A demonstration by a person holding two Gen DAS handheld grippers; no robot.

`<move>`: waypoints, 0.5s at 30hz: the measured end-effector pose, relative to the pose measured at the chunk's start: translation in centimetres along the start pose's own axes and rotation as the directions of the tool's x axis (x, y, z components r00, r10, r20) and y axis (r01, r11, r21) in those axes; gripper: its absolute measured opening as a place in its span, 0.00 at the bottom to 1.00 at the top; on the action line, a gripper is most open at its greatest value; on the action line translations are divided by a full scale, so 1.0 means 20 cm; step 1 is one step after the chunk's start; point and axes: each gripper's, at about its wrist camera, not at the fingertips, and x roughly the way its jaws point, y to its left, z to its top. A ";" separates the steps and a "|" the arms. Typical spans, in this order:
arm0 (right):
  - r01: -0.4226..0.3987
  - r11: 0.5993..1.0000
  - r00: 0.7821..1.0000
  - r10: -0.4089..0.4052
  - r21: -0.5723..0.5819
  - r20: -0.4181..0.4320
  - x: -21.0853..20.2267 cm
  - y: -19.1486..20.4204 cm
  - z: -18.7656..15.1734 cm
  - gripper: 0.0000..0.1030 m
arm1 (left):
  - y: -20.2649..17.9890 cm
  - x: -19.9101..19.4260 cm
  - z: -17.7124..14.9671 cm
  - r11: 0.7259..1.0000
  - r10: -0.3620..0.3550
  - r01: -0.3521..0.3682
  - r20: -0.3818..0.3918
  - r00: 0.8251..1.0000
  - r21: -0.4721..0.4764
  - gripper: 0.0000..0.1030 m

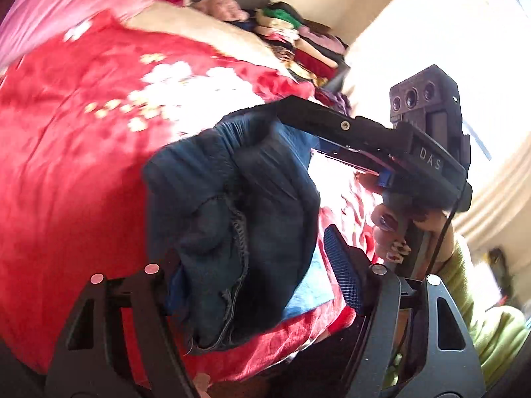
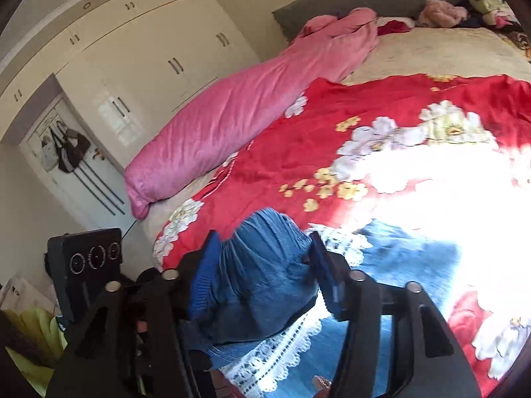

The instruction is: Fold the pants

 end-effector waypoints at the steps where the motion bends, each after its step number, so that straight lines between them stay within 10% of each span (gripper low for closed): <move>1: 0.032 0.999 0.999 -0.032 0.025 0.009 -0.04 -0.04 -0.03 0.70 | -0.04 0.01 -0.02 1.000 0.008 -0.008 -0.012 1.000 0.026 0.63; 12: 0.246 0.968 0.966 -0.240 0.054 -0.094 -0.05 -0.13 -0.26 0.81 | -0.22 0.24 -0.19 0.979 0.110 -0.082 -0.147 0.983 0.186 0.70; 15: 0.313 0.950 0.940 -0.308 0.008 -0.143 0.02 -0.17 -0.31 0.45 | -0.19 0.24 -0.21 0.980 0.104 -0.074 -0.160 0.982 0.184 0.70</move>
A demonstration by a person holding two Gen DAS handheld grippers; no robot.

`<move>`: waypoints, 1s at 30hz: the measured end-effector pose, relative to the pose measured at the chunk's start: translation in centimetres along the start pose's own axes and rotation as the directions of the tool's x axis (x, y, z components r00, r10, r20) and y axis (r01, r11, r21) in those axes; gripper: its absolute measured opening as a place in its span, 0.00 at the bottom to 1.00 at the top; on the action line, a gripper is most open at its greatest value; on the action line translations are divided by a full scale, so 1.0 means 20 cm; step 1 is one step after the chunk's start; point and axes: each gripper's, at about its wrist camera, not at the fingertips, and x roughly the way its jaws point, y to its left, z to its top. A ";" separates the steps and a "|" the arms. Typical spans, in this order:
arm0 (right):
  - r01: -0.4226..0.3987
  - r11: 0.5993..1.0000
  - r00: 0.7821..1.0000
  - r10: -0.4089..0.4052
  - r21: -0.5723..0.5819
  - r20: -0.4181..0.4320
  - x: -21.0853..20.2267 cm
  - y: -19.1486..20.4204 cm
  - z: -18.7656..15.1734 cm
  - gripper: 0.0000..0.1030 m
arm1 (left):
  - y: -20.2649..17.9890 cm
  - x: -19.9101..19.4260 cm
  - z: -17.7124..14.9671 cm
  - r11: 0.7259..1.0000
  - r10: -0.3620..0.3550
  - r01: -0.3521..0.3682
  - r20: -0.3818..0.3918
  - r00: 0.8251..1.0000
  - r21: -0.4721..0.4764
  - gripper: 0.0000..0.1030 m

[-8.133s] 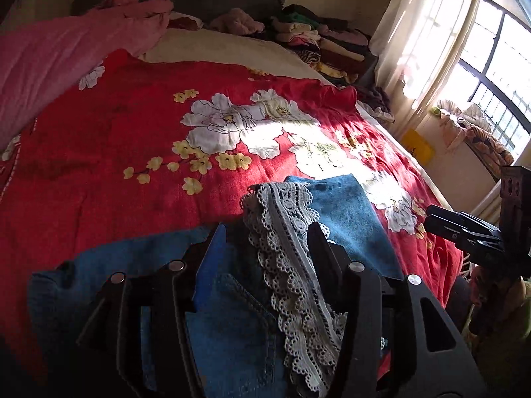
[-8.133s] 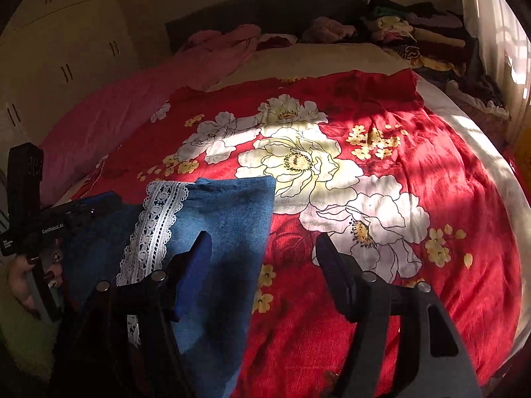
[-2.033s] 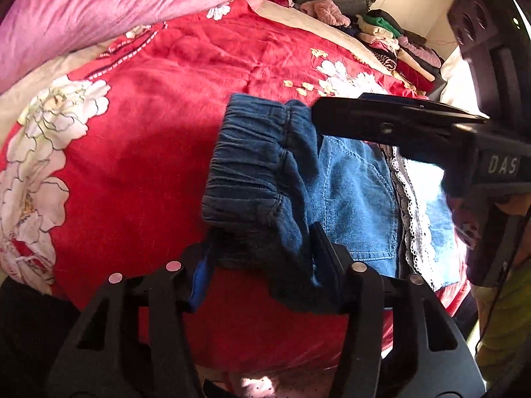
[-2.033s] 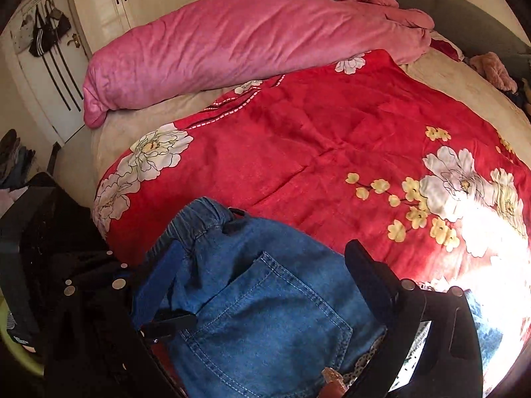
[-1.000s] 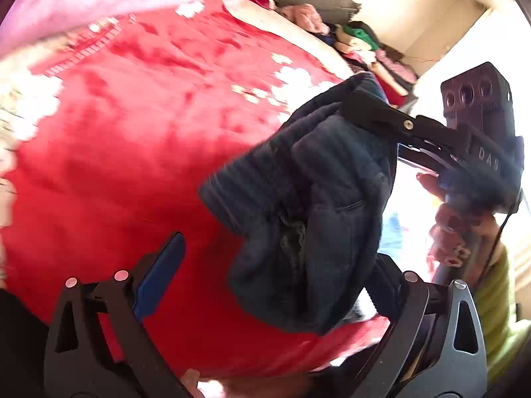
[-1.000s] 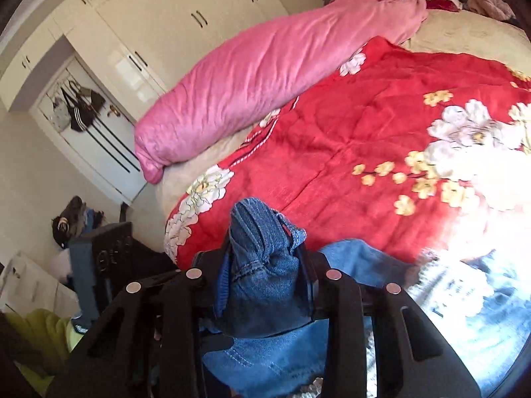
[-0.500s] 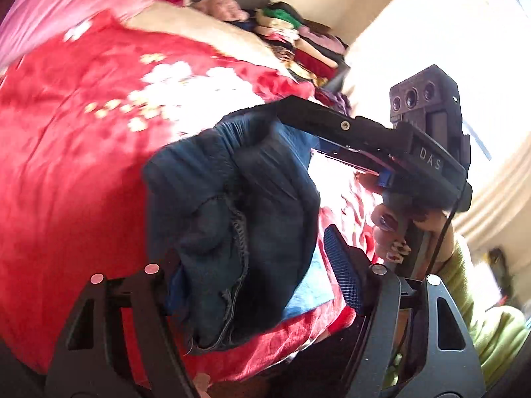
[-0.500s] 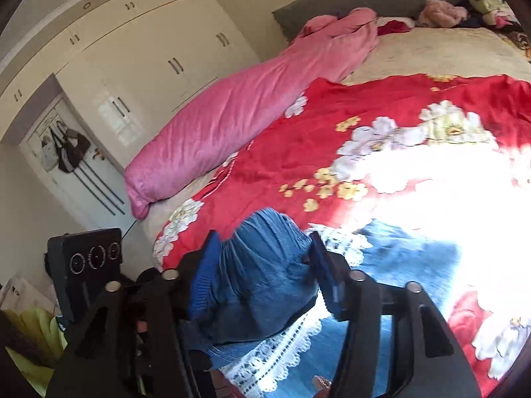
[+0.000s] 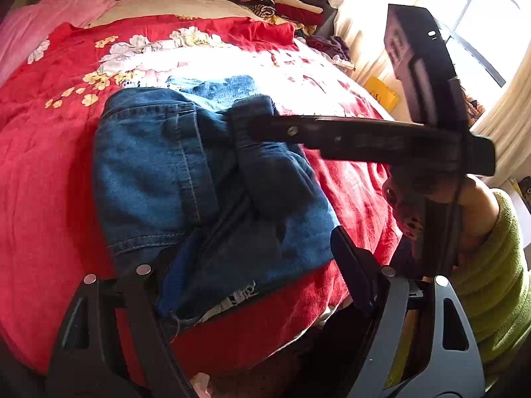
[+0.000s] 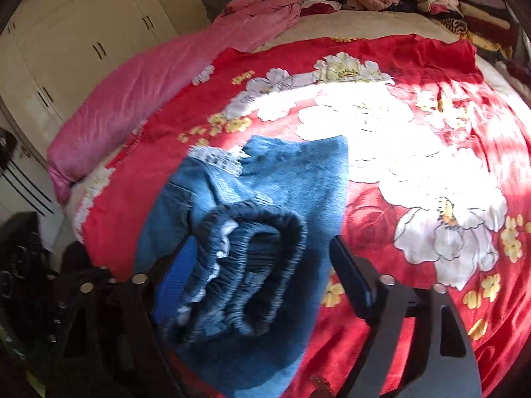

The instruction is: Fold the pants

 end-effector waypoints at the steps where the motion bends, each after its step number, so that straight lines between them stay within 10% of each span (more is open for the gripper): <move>1: -0.010 1.000 1.000 0.010 0.018 -0.006 0.01 -0.02 -0.01 0.43 | 0.00 0.01 0.00 1.000 -0.004 0.004 -0.005 1.000 -0.004 0.70; 19: 0.026 1.000 0.977 -0.026 0.002 0.211 -0.39 0.08 -0.04 0.87 | 0.01 -0.23 0.04 0.991 0.129 -0.132 0.107 0.986 0.016 0.91; 30: 0.082 0.997 0.967 -0.079 -0.003 0.242 -0.54 0.14 -0.20 0.87 | 0.18 -0.30 0.06 0.976 0.212 -0.202 0.117 0.970 -0.086 0.91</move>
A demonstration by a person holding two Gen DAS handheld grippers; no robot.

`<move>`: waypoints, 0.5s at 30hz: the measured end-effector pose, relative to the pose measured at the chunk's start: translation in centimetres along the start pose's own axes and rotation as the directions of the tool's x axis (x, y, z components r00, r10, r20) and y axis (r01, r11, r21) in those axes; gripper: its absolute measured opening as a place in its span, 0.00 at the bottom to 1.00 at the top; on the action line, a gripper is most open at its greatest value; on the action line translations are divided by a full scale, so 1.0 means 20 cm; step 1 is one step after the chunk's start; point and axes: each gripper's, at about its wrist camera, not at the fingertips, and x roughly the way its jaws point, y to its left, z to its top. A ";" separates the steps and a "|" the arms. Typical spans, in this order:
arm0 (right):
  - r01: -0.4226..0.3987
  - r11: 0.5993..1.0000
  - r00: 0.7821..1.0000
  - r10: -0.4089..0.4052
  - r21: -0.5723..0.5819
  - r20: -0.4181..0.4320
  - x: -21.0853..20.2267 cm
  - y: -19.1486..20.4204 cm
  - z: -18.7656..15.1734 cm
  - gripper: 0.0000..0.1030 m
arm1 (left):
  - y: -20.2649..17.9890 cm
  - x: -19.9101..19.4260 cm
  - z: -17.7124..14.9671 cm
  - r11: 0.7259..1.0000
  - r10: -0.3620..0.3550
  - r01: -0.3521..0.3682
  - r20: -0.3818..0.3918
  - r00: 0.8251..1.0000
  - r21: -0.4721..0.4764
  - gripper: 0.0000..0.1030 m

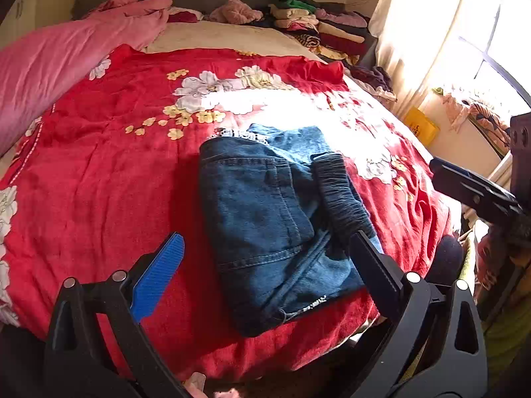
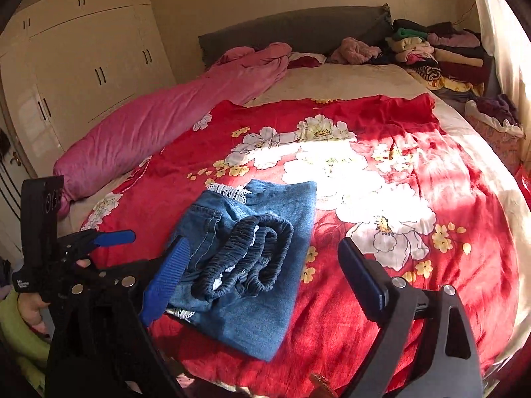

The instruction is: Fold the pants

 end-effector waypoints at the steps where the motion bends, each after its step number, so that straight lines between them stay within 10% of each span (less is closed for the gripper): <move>1: -0.003 1.000 1.000 0.003 0.002 -0.010 0.00 0.01 -0.02 0.87 | 0.01 0.00 0.00 1.000 0.009 -0.009 0.001 1.000 -0.004 0.91; 15: -0.065 0.994 0.978 0.080 0.083 -0.194 0.30 0.20 -0.21 0.87 | 0.15 0.18 0.07 0.995 0.093 -0.094 -0.026 0.995 -0.023 0.75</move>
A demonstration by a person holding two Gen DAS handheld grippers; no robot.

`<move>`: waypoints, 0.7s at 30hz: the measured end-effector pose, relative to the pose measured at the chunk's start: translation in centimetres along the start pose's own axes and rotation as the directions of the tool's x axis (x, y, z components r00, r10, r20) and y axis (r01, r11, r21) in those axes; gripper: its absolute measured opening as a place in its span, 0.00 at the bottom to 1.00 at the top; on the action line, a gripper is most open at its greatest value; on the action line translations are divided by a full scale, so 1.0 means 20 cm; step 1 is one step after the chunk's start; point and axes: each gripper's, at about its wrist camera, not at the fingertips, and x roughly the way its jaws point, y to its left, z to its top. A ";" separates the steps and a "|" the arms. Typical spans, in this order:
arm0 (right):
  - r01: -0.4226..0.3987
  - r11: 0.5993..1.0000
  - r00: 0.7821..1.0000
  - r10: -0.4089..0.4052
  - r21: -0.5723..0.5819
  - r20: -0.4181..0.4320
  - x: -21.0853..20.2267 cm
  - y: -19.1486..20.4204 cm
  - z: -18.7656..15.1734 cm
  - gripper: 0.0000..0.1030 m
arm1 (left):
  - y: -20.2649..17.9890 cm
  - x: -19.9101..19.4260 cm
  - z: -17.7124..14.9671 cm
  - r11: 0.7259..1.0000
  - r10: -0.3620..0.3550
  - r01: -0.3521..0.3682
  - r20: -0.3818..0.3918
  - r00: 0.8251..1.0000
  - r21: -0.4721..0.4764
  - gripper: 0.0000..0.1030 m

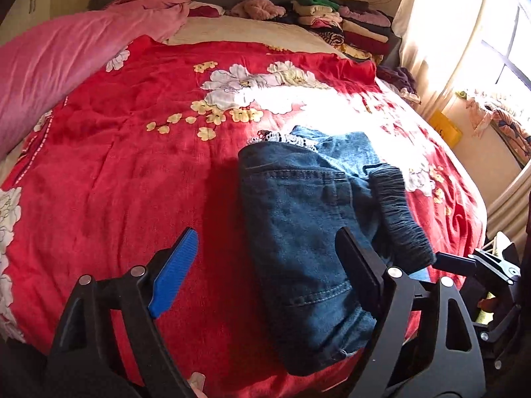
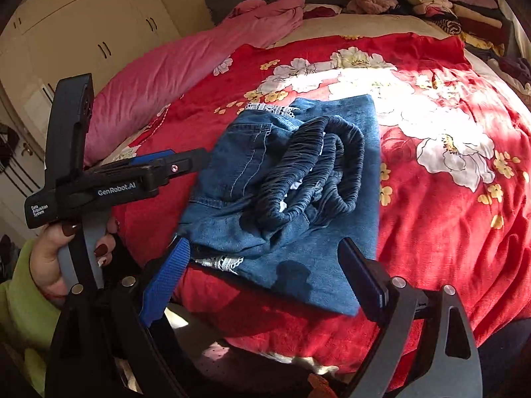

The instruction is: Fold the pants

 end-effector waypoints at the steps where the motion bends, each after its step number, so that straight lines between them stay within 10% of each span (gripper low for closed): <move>1: -0.006 1.000 1.000 0.007 0.030 0.000 0.02 -0.02 0.01 0.87 | 0.00 0.02 0.00 1.000 0.003 -0.003 -0.009 1.000 0.000 0.75; 9: 0.114 0.990 0.991 -0.108 0.079 -0.073 0.16 -0.17 -0.03 0.73 | 0.00 0.12 -0.05 1.000 0.018 -0.017 -0.045 0.999 0.019 0.75; 21: 0.107 0.983 0.990 -0.118 0.146 0.072 -0.08 -0.39 0.14 0.74 | 0.02 0.13 -0.03 0.999 -0.033 0.033 -0.046 0.998 -0.019 0.79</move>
